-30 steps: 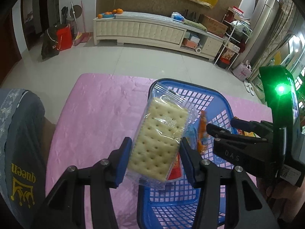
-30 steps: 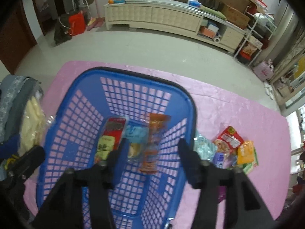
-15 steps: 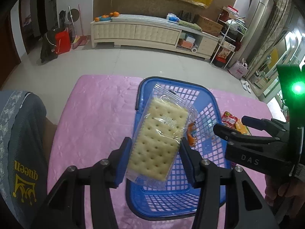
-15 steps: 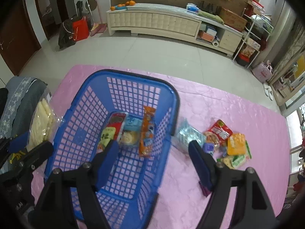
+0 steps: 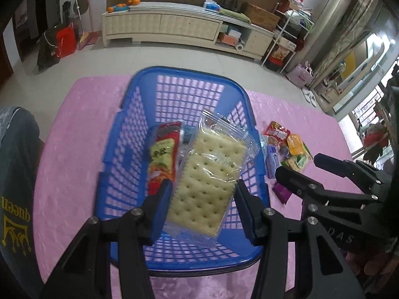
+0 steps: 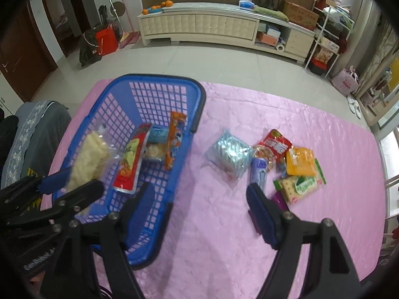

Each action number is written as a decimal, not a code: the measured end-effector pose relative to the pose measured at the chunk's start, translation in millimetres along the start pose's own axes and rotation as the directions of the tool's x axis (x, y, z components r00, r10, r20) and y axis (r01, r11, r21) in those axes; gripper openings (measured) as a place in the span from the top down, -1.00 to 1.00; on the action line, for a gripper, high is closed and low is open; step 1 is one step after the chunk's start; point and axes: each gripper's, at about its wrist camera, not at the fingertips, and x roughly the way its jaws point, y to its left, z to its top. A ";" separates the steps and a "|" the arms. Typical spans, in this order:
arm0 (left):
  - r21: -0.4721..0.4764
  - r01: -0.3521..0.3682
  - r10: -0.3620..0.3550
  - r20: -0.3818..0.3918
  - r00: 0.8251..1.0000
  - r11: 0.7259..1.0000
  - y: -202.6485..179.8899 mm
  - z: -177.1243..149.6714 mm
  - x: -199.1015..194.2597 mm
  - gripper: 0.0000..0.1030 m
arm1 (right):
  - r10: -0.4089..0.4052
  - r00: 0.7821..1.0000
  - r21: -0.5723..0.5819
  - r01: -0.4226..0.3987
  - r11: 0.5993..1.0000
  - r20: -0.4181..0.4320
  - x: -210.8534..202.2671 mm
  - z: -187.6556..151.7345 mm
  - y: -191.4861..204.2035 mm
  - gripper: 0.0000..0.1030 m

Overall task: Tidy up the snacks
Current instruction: 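Lower the cracker pack into the basket and open the left tool, then move both tools over the remaining snacks on the pink cloth, then grasp the purple pouch with the left tool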

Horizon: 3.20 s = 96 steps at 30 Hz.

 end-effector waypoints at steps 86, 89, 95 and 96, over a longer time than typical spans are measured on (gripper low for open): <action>0.403 0.017 0.095 -0.257 0.962 0.915 -201.5 -30.7 215.4 -0.54 | 0.064 0.993 0.193 -0.044 0.980 -0.099 77.1 -122.7 -255.6 -0.55; 0.439 0.015 0.102 -0.242 0.965 0.899 -207.0 -31.0 217.8 -0.54 | 0.062 0.992 0.183 -0.041 0.982 -0.106 78.4 -126.0 -256.8 -0.55; 0.497 0.038 0.087 -0.227 0.970 0.867 -224.4 -40.2 215.1 -0.32 | 0.058 0.991 0.216 -0.032 0.976 -0.116 77.6 -130.7 -267.8 -0.55; 0.499 0.042 0.086 -0.230 0.969 0.865 -227.5 -41.3 214.3 -0.16 | 0.062 0.991 0.221 -0.034 0.975 -0.120 76.7 -134.2 -270.8 -0.55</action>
